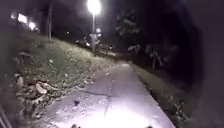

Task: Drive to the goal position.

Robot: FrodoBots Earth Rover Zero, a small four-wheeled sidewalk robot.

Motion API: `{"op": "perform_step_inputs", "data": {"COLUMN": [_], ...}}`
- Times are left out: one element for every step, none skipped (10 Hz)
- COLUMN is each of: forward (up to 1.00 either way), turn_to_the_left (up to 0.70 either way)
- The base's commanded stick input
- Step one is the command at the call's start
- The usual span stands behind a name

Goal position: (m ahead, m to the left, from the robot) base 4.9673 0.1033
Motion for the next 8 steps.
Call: {"op": "perform_step_inputs", "data": {"forward": [0.45,0.45,0.45,0.45,0.45,0.45,0.45,0.45], "turn_to_the_left": [0.0,0.0,0.0,0.0,0.0,0.0,0.0,0.0]}}
